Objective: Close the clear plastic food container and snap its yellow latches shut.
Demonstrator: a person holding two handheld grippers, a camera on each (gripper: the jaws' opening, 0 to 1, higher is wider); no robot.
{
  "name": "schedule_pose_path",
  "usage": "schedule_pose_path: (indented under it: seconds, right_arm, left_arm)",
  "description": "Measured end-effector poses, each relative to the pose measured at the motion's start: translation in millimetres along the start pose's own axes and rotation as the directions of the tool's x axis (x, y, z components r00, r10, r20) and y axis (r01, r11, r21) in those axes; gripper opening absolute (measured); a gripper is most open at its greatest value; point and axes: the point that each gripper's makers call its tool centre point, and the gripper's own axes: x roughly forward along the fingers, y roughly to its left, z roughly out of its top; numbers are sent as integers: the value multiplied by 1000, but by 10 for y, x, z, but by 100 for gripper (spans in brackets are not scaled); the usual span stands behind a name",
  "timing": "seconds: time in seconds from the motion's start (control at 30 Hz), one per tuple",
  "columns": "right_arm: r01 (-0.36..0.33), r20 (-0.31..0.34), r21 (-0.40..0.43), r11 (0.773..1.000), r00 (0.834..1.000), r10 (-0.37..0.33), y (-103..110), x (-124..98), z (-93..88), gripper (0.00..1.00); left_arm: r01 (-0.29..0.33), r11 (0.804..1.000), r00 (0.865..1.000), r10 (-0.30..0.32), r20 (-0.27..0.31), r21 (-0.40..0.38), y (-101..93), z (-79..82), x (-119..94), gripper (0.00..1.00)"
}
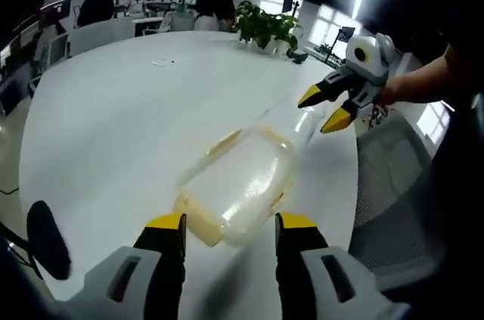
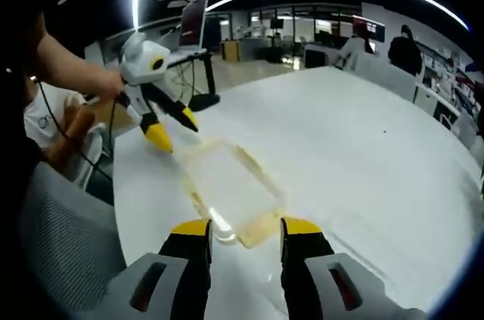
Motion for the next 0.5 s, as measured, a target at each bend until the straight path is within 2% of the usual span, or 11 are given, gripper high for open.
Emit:
schedule_pose_path:
  seconds: [0.2, 0.5]
  right_arm:
    - [-18, -48, -92, 996, 999, 13, -19, 54, -25, 35]
    - [-34, -85, -169, 985, 996, 20, -60, 127, -4, 36]
  left_arm:
    - [8, 999, 1000, -7, -27, 36, 73, -33, 5, 46]
    - [39, 993, 997, -31, -73, 111, 140, -33, 39, 46]
